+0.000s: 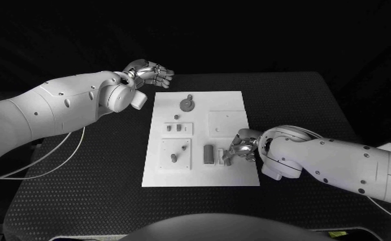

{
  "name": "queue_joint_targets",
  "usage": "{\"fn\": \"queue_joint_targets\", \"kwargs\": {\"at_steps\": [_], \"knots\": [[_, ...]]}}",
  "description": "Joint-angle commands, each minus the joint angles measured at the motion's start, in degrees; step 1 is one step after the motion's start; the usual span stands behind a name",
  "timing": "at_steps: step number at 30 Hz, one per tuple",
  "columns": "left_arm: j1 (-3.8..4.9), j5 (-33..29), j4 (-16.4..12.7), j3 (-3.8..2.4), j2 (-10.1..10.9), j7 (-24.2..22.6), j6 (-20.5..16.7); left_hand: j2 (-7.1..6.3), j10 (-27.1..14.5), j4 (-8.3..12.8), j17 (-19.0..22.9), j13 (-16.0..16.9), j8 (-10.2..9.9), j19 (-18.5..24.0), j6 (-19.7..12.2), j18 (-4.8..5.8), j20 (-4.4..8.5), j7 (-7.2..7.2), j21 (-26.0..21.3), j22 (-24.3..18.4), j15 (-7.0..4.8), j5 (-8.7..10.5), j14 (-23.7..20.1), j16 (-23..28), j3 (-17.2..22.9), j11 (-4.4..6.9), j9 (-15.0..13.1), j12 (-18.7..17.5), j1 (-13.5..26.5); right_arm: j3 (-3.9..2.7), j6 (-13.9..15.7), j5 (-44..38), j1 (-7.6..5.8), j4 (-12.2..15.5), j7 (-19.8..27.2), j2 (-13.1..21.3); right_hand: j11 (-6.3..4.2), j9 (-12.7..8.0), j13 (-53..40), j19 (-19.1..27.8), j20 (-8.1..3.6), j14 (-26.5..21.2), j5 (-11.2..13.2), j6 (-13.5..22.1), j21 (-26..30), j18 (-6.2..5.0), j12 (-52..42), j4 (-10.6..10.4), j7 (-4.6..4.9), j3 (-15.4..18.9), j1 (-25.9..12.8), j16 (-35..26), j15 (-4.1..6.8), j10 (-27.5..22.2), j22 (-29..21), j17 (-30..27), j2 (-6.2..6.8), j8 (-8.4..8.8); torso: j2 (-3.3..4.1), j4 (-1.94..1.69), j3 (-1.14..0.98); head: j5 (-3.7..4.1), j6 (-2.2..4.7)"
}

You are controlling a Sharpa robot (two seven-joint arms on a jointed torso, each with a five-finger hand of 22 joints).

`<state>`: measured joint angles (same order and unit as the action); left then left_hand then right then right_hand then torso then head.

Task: Assemble the parts on the task board

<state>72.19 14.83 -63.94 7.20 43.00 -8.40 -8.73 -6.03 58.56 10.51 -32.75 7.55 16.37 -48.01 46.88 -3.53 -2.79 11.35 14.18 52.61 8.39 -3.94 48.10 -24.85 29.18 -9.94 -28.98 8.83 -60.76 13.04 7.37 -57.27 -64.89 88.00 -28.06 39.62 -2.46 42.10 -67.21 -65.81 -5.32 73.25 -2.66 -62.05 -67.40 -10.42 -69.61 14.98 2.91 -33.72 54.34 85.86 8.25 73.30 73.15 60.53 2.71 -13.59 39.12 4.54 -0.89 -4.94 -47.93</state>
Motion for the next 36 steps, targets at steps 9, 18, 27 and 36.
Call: {"fn": "queue_joint_targets", "kwargs": {"at_steps": [9, 18, 27, 36], "knots": [[0.05, -0.23, -0.1, -0.03, -0.14, -0.47, 0.85, -0.03, -0.34, -0.3, -0.12, -0.07, 0.39, 0.35, -0.32, -1.04, -0.01, -0.15, -0.04, 0.09, 0.12, -0.01, 0.48, 0.41, -0.16, 0.2, 0.1, 0.21, 0.52, -0.13, 0.56, 0.83, 0.03, -1.36, 0.6, -1.56, -0.03, 0.03, -0.03, -0.32, 0.04, 0.39, -0.06, 0.49, -0.32, -4.58, -0.27, 1.85, 0.95, -2.12, 0.93, 0.17, 0.06, 0.36, 0.01, -0.02, -0.32, -0.15, 0.0, 0.01, 0.02, -0.09, 0.12], [0.05, -0.23, -0.09, -0.03, -0.16, -0.44, 0.86, -0.03, -0.34, -0.31, -0.15, -0.08, 0.4, 0.35, -0.32, -1.03, -0.01, -0.15, -0.05, 0.1, 0.12, -0.01, 0.49, 0.42, -0.17, 0.2, 0.11, 0.22, 0.54, -0.11, -0.15, 1.69, 0.07, -2.83, 0.63, -3.07, -0.03, 0.02, 0.07, -0.35, 0.05, 0.34, -0.06, 0.49, -0.31, -4.58, -0.17, 1.83, 0.95, -2.15, 0.83, 0.15, 0.07, 0.31, -0.01, -0.14, -0.36, -0.12, 0.02, 0.0, -0.01, -0.18, 0.09], [0.05, -0.23, -0.1, -0.03, -0.24, -0.45, 0.91, -0.02, -0.34, -0.33, -0.18, -0.09, 0.42, 0.34, -0.32, -1.03, -0.01, -0.16, -0.05, 0.1, 0.12, -0.01, 0.49, 0.45, -0.17, 0.2, 0.12, 0.23, 0.55, -0.09, -1.77, 2.13, 0.2, -3.52, 0.38, -3.8, -0.02, -0.01, 0.11, -0.36, 0.06, 0.31, -0.06, 0.52, -0.29, -4.58, -0.12, 1.82, 0.96, -2.19, 0.7, 0.12, 0.08, 0.29, -0.04, -0.23, -0.4, -0.08, -0.02, 0.03, -0.02, -0.26, 0.0], [0.05, -0.23, -0.1, -0.03, -0.2, -0.41, 0.92, -0.01, -0.35, -0.35, -0.21, -0.1, 0.42, 0.34, -0.33, -1.03, -0.01, -0.15, -0.05, 0.11, 0.12, -0.01, 0.5, 0.47, -0.19, 0.2, 0.13, 0.24, 0.57, -0.02, -2.68, 2.47, 0.4, -3.49, 0.06, -3.79, -0.01, -0.04, 0.12, -0.36, 0.07, 0.25, -0.06, 0.56, -0.26, -4.58, -0.09, 1.81, 0.98, -2.24, 0.52, 0.09, 0.08, 0.27, -0.08, -0.35, -0.48, -0.02, -0.01, 0.08, -0.05, -0.38, -0.21]]}}
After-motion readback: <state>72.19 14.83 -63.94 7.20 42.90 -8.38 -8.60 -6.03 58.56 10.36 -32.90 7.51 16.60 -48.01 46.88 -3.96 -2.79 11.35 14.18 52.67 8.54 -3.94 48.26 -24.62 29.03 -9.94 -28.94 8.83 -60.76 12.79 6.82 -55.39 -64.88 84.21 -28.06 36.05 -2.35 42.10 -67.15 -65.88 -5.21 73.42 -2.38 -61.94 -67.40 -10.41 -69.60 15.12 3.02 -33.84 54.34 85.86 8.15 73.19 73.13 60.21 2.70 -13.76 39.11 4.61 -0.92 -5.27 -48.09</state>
